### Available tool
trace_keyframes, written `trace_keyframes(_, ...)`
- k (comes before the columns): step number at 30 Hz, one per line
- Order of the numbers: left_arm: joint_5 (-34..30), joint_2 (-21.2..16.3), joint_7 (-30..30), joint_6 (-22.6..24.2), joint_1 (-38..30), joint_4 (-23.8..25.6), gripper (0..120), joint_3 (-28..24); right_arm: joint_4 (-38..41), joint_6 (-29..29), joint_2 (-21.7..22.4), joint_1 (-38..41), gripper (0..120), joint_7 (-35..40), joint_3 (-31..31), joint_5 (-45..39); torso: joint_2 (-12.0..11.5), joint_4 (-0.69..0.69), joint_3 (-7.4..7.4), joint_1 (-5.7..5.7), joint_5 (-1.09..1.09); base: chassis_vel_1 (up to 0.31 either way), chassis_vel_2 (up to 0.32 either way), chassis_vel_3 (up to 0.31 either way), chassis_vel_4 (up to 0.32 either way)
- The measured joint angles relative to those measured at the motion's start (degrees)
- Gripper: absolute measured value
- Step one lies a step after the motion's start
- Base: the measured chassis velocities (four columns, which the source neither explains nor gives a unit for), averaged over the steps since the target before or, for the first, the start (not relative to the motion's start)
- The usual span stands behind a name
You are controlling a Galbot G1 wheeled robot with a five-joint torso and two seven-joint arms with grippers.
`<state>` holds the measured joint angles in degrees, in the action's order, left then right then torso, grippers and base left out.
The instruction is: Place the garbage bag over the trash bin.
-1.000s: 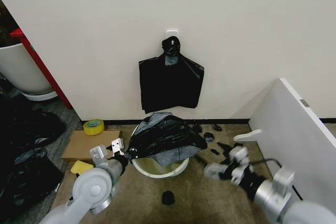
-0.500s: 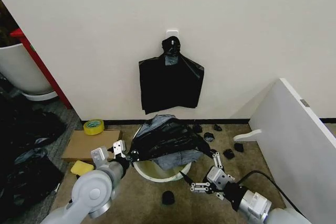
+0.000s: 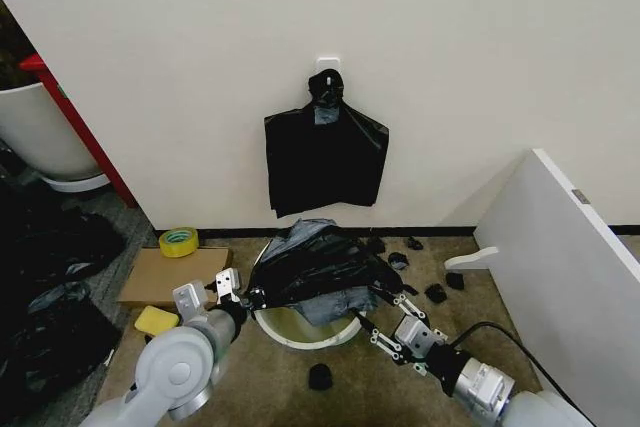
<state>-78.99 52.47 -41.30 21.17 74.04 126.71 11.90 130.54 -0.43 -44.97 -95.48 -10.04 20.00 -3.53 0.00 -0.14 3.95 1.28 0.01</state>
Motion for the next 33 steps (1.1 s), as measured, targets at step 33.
trace_keyframes(33,-7.2,0.1,-4.6,1.1,-2.1,1.6,0,3.4,-9.0,22.8,0.1,-1.1,0,-9.4,-4.0,10.0,0.0,0.00,0.00,0.00,0.00,0.000,0.000,0.000,0.000)
